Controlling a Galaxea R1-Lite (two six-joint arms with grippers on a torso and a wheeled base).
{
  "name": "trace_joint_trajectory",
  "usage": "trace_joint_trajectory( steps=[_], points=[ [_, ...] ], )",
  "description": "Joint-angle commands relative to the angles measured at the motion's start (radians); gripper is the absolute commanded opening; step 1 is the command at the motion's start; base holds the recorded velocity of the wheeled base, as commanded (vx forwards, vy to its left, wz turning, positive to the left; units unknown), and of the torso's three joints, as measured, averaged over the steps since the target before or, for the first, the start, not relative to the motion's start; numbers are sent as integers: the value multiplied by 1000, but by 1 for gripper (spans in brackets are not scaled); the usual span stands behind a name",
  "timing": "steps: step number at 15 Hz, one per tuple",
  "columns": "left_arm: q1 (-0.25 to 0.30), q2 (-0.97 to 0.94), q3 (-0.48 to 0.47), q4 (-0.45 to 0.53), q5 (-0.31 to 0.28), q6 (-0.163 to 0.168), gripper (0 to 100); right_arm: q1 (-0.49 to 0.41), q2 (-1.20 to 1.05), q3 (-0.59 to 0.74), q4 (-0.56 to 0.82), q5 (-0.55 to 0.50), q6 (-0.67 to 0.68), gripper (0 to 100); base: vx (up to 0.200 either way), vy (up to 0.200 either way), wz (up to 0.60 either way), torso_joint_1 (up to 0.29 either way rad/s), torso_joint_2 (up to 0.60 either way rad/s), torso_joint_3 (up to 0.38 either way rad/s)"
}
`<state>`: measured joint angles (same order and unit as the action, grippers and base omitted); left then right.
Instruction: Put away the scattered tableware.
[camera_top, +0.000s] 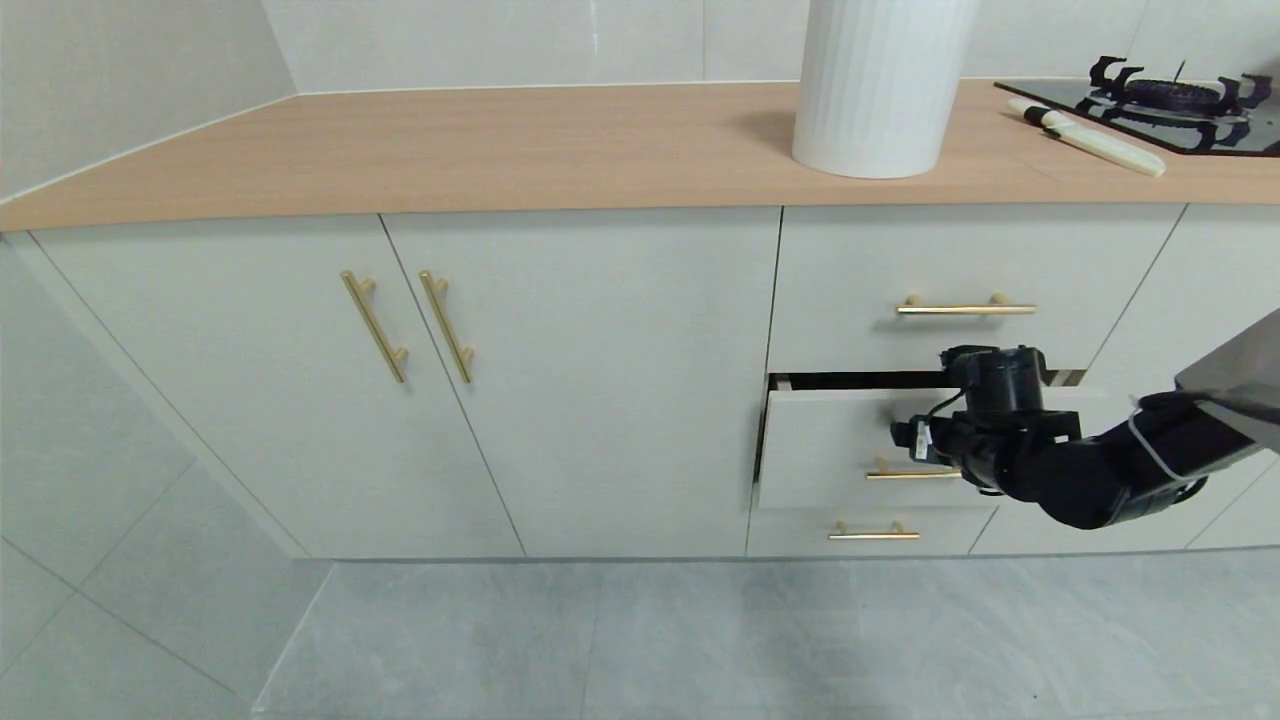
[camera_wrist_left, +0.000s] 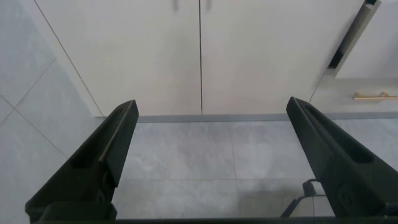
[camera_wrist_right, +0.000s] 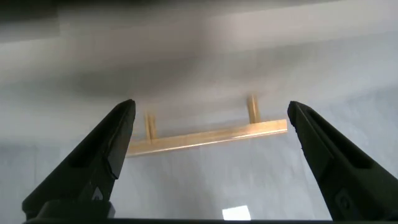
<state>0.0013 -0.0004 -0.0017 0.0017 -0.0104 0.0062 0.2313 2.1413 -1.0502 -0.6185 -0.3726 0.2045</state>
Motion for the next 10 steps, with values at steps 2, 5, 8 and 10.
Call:
trace_joint_trajectory(
  steps=[2, 5, 8, 10],
  points=[
    [0, 0, 0, 0, 0, 0, 100, 0, 72, -2, -102, -23, 1, 100, 0, 0, 0, 0, 0, 0],
    [0, 0, 0, 0, 0, 0, 100, -10, 77, -7, -115, -25, 3, 100, 0, 0, 0, 0, 0, 0],
    [0, 0, 0, 0, 0, 0, 100, -23, 94, -13, -182, -25, 3, 100, 0, 0, 0, 0, 0, 0],
    [0, 0, 0, 0, 0, 0, 100, -27, 100, -19, -199, -25, 3, 100, 0, 0, 0, 0, 0, 0]
  ],
)
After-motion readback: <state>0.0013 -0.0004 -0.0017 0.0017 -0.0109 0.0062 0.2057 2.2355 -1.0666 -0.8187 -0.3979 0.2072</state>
